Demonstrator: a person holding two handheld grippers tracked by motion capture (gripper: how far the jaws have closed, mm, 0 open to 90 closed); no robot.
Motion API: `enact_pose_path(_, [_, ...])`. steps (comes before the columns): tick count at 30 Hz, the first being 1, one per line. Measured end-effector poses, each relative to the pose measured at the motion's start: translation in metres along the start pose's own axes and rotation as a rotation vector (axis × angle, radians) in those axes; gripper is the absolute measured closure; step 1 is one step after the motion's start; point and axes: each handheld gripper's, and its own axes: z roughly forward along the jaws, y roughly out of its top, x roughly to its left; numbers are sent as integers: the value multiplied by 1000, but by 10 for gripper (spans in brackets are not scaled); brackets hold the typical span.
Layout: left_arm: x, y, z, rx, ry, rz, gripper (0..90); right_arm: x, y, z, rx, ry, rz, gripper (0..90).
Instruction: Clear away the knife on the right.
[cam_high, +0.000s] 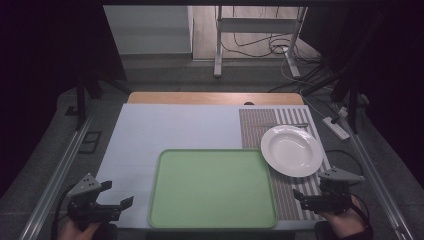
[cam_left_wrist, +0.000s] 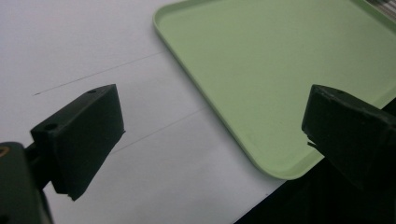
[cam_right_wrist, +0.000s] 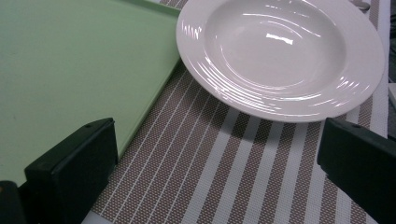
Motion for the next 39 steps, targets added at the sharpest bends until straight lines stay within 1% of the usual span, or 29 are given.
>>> enact_pose_path(5, [0,0,0,0,0,-1,53,0,1,1,19,5,-4,0])
enact_pose_path(6, [0,0,0,1,0,-2,53,1,1,2,27,14,-10,0])
enact_pose_path(8, [0,0,0,0,0,-3,53,1,1,3,34,15,-17,0])
enact_pose_path(14, [0,0,0,1,0,-4,53,1,1,4,44,26,-18,0])
enact_pose_path(22, [1,0,0,3,1,-7,53,2,2,5,62,40,-34,0])
enact_pose_path(24, [1,0,0,2,0,-8,53,5,2,6,67,40,-54,0])
enact_pose_path(25, [1,0,1,3,1,-7,53,7,2,7,76,35,-80,0])
enact_pose_path(28, [1,0,1,3,2,-6,53,8,3,7,81,35,-94,0])
enact_pose_path(33, [1,0,1,3,2,-8,53,7,4,7,70,45,-81,0])
enact_pose_path(39, [1,0,1,4,3,-10,53,9,10,8,43,57,-90,0])
